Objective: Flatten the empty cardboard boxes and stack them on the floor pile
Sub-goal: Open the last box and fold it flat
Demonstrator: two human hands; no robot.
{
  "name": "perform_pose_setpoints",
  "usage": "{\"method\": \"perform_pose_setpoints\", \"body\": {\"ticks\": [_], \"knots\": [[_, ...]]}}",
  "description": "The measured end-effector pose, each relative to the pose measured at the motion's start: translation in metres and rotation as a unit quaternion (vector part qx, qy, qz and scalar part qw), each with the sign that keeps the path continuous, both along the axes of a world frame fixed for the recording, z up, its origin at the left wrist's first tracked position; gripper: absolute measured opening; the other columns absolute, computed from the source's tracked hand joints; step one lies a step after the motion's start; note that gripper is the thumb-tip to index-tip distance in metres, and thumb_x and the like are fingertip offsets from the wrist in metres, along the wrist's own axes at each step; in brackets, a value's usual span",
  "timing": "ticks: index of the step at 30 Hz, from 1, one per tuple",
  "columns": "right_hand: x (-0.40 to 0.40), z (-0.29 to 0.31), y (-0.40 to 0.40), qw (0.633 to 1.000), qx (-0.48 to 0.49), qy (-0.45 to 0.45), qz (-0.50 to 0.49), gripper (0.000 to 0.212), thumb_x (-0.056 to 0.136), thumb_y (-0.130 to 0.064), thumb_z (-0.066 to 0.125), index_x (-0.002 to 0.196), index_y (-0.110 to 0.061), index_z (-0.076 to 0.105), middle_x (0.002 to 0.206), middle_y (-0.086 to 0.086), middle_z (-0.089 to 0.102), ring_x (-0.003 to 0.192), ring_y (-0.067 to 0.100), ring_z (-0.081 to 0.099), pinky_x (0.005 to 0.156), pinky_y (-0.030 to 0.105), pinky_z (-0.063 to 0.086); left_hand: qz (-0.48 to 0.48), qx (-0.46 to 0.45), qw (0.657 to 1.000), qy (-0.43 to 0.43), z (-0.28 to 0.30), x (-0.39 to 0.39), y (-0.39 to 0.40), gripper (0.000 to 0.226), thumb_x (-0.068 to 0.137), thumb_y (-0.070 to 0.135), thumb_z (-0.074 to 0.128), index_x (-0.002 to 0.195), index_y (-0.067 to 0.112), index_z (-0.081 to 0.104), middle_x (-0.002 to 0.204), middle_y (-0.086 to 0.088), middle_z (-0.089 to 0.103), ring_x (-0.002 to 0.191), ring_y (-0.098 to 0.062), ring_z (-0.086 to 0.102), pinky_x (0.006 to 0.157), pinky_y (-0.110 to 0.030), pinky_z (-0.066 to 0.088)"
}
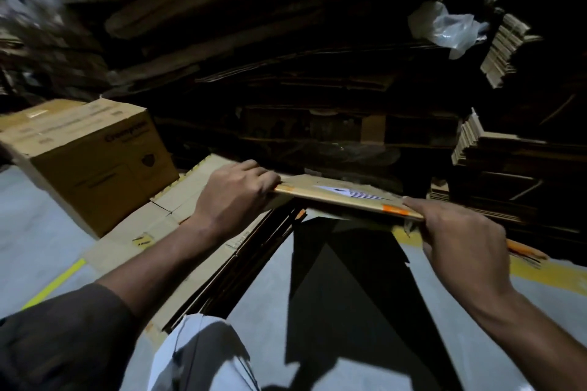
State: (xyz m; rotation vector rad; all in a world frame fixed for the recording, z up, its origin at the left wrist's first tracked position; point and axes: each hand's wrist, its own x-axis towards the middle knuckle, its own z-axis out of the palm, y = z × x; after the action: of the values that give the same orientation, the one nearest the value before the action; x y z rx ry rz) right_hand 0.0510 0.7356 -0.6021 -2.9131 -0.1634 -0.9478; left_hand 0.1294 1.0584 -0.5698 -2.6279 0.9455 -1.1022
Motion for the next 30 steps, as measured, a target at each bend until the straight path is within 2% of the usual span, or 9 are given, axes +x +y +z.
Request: {"method": "perform_pose_setpoints", "body": {"ticks": [2,5,11,18,21,25,28,29,30], "knots": [[-0.001,0.006,-0.003,1.0,-0.009,-0.015,-0.009,0.055,0.063,0.001,0.085,0.114,-0.014,0.075,0.095,0.009,0.077,0.079,0.029,0.073,0.064,0.035,0.056,-0.003,0.003,1.0,-0.01,0.005,0.001,-0.003,0.025,0.097,0.034,0.058,0.099,0.015,0.075,0.085,-0.002,0.074,0.078,-0.022,0.069,0.058,-0.032,0.048],[0.0,0.011,-0.003,0.999,-0.009,-0.033,-0.003,0.057,0.061,0.004,0.086,0.115,-0.013,0.075,0.1,0.009,0.076,0.084,0.031,0.073,0.067,0.039,0.058,0.008,0.014,1.0,-0.003,0.01,0.001,-0.002,0.021,0.097,0.031,0.065,0.103,0.013,0.074,0.089,-0.005,0.075,0.081,-0.024,0.069,0.059,-0.035,0.052],[0.005,0.014,0.006,0.997,0.011,-0.071,0.022,0.058,0.061,0.004,0.083,0.117,-0.011,0.074,0.105,0.011,0.075,0.089,0.032,0.073,0.071,0.039,0.057,0.001,0.022,0.999,-0.036,0.03,-0.008,0.009,0.033,0.1,0.032,0.05,0.105,0.01,0.073,0.092,-0.009,0.076,0.084,-0.027,0.07,0.062,-0.038,0.054],[0.038,0.016,0.059,0.993,0.034,-0.079,0.075,0.054,0.064,0.004,0.081,0.115,-0.013,0.074,0.108,0.006,0.076,0.099,0.026,0.072,0.079,0.037,0.056,0.057,0.017,0.997,-0.052,0.032,-0.01,0.064,0.025,0.096,0.027,0.063,0.109,0.008,0.073,0.097,-0.011,0.076,0.087,-0.028,0.071,0.064,-0.035,0.052],[0.058,0.004,0.103,0.99,0.053,-0.078,0.108,0.051,0.066,0.005,0.075,0.114,-0.013,0.074,0.109,0.005,0.075,0.1,0.025,0.072,0.08,0.036,0.055,0.08,0.002,0.995,-0.055,0.02,-0.008,0.108,0.025,0.095,0.025,0.064,0.111,0.008,0.074,0.1,-0.012,0.076,0.089,-0.029,0.072,0.065,-0.037,0.054],[0.084,-0.04,0.181,0.983,0.03,-0.041,0.179,0.042,0.076,-0.008,0.051,0.112,-0.013,0.071,0.102,0.006,0.074,0.091,0.028,0.07,0.074,0.036,0.057,0.157,-0.034,0.987,-0.025,-0.029,-0.003,0.184,0.025,0.093,0.021,0.065,0.112,0.007,0.074,0.105,-0.012,0.076,0.092,-0.031,0.071,0.066,-0.039,0.053],[0.1,-0.1,0.244,0.965,-0.038,0.042,0.256,0.037,0.061,-0.014,0.077,0.097,-0.019,0.068,0.081,0.0,0.067,0.07,0.022,0.066,0.058,0.032,0.053,0.295,-0.113,0.947,0.052,-0.098,0.0,0.245,0.028,0.082,0.008,0.075,0.11,0.009,0.075,0.109,-0.013,0.074,0.105,-0.036,0.064,0.077,-0.044,0.049],[0.101,-0.119,0.264,0.953,-0.07,0.068,0.285,0.037,0.056,-0.017,0.081,0.089,-0.022,0.067,0.074,-0.003,0.065,0.064,0.02,0.063,0.054,0.03,0.049,0.352,-0.155,0.92,0.078,-0.124,-0.001,0.256,0.029,0.08,0.005,0.076,0.109,0.01,0.075,0.114,-0.016,0.071,0.113,-0.04,0.059,0.085,-0.048,0.045],[0.101,-0.136,0.283,0.943,-0.102,0.086,0.305,0.03,0.056,-0.019,0.078,0.083,-0.023,0.066,0.07,-0.004,0.063,0.061,0.018,0.06,0.052,0.029,0.045,0.414,-0.23,0.874,0.108,-0.153,-0.005,0.264,0.03,0.078,0.004,0.075,0.108,0.008,0.072,0.119,-0.022,0.066,0.12,-0.045,0.053,0.093,-0.051,0.041]]}}
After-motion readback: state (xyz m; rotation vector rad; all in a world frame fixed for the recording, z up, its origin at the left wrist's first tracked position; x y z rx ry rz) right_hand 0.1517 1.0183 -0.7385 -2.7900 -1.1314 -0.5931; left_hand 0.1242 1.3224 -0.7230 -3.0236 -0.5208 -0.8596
